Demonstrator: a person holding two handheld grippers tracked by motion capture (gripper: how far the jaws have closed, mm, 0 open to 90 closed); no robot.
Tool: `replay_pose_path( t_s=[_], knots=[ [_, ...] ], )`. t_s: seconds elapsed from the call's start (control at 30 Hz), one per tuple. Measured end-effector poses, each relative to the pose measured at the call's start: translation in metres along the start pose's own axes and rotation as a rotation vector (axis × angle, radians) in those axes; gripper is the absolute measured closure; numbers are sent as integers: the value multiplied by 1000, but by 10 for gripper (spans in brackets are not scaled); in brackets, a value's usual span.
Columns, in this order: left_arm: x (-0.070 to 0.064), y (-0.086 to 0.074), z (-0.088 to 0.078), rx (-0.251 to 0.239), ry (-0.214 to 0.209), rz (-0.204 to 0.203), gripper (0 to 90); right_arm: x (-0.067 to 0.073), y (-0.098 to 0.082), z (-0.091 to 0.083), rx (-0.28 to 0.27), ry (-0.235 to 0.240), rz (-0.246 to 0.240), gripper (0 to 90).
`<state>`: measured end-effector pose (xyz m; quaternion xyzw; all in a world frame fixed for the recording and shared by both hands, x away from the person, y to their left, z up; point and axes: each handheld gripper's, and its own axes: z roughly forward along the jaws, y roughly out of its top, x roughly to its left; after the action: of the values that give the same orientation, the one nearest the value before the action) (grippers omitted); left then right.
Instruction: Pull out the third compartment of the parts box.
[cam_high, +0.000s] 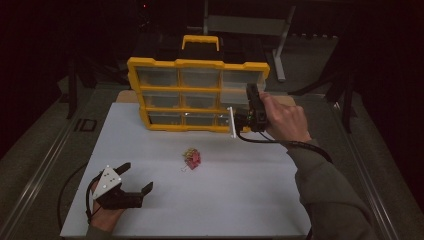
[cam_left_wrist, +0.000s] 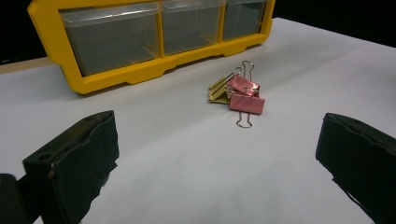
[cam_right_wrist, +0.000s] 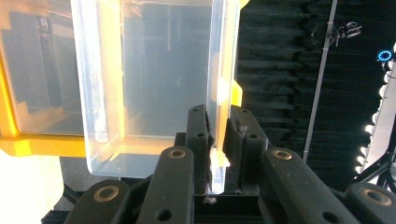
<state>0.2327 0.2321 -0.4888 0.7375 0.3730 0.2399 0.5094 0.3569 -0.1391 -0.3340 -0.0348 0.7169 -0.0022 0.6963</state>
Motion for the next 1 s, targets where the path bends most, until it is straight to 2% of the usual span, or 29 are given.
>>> replay_pose_path(
  t_s=[1.0],
  knots=[
    [0, 0, 0, 2, 1, -1, 0, -7, 0, -37, -37, 30, -16, 791]
  ],
)
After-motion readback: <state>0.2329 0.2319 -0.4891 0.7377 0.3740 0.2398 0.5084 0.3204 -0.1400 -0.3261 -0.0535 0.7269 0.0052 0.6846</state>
